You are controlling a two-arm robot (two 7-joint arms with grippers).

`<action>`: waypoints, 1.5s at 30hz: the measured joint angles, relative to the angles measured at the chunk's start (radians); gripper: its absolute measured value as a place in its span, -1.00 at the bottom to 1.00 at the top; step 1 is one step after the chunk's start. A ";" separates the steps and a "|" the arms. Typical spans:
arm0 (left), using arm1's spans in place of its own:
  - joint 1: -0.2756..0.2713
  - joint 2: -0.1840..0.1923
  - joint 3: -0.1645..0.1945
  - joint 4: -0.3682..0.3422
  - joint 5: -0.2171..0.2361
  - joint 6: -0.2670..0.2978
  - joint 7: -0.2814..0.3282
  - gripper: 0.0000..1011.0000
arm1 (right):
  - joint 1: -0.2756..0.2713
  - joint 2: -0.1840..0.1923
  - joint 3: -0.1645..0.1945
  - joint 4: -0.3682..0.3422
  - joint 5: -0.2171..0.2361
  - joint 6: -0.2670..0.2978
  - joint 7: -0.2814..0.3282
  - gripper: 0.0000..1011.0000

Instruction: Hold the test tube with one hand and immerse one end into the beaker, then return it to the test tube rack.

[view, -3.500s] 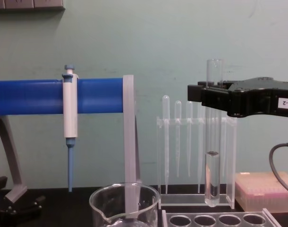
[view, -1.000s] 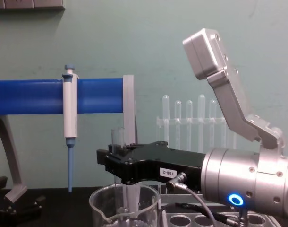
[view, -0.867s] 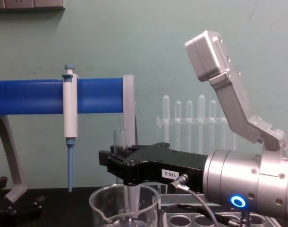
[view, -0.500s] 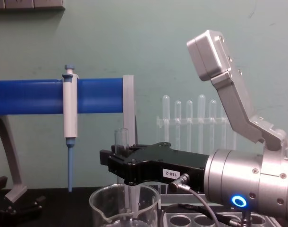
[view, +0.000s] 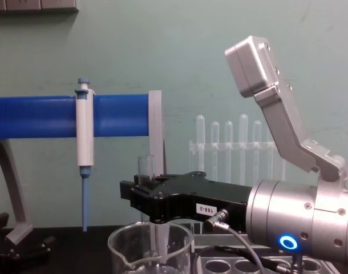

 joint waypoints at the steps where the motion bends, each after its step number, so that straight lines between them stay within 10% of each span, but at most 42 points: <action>1: 0.000 0.000 0.000 0.000 0.000 0.000 0.000 0.98 | 0.000 0.000 0.000 0.000 0.000 0.000 0.000 -0.55; 45: 0.000 0.000 0.000 0.000 0.000 0.000 0.000 0.98 | 0.000 0.000 0.000 0.000 0.000 0.000 -0.001 -0.55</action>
